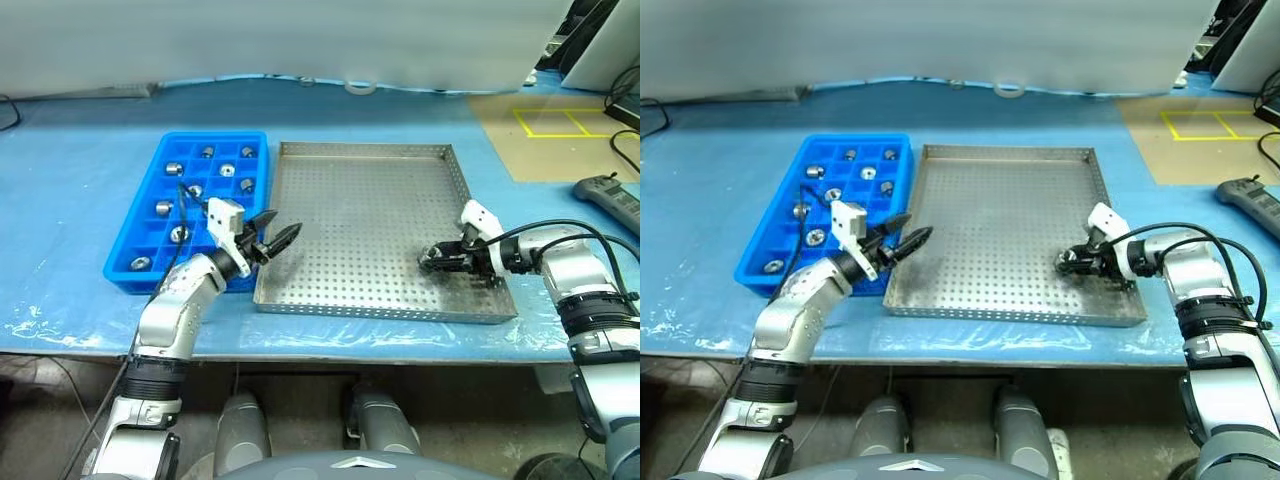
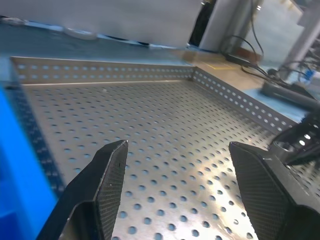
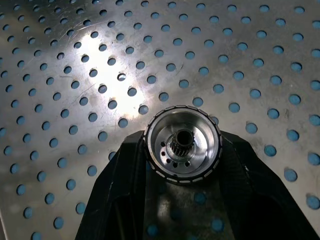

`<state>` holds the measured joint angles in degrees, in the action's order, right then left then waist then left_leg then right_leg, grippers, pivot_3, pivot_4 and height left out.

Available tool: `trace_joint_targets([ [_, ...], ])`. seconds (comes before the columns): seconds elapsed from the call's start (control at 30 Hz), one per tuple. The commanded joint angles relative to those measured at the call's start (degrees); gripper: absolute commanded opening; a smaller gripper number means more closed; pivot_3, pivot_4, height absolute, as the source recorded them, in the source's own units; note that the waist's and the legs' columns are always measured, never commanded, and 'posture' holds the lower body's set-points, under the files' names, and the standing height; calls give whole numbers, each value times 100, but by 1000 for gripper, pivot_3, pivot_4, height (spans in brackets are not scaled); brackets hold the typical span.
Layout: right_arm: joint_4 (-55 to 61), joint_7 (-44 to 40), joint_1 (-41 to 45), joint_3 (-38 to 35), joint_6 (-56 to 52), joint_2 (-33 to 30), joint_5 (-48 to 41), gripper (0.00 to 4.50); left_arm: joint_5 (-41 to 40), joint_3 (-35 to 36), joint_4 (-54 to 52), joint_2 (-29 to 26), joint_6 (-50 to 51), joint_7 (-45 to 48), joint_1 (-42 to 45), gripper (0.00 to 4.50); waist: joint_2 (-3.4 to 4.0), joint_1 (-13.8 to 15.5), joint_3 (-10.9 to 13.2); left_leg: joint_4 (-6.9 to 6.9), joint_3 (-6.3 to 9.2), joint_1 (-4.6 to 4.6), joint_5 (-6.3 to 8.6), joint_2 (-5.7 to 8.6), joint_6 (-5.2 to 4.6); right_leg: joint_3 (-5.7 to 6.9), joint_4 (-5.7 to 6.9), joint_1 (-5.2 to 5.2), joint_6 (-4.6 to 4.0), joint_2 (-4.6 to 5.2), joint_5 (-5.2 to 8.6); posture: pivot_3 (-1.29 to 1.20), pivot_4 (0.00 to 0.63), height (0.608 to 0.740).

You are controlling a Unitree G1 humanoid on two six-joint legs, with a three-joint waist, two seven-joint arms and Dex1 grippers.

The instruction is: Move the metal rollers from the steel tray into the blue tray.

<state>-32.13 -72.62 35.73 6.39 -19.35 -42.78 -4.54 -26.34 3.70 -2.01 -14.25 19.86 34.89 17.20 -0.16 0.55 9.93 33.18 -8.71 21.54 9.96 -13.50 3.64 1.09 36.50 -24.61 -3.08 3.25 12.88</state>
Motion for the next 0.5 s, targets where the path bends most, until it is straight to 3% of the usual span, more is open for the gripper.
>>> trace_joint_targets([
  [0.03, 138, -78, 510, -160, 2, 468, -415, 1610, -369, 458, -419, 116, -62, -283, 16, 3521, 0, -4, 0, 0, 0, 1, 0, 0, 0, 0, 0, -1, 0, 0, 0, -149, 150, 740],
  [0.2, 83, -1, 1324, -86, 8, 1752, -774, 1610, -564, 1128, -822, 166, -156, -963, -22, 3521, 0, -44, 1, -4, 2, 21, -3, -7, 1, 3, 14, -36, -4, -4, -2, -61, 150, 740],
  [0.5, -259, 425, 2248, 262, 119, 3942, -860, 1610, -1033, 2349, -1511, -92, -258, -1480, -857, 3521, -4, 197, 4, -12, 6, 56, 1, -14, -17, 23, -13, -53, -7, 0, -1, 54, 150, 740],
])
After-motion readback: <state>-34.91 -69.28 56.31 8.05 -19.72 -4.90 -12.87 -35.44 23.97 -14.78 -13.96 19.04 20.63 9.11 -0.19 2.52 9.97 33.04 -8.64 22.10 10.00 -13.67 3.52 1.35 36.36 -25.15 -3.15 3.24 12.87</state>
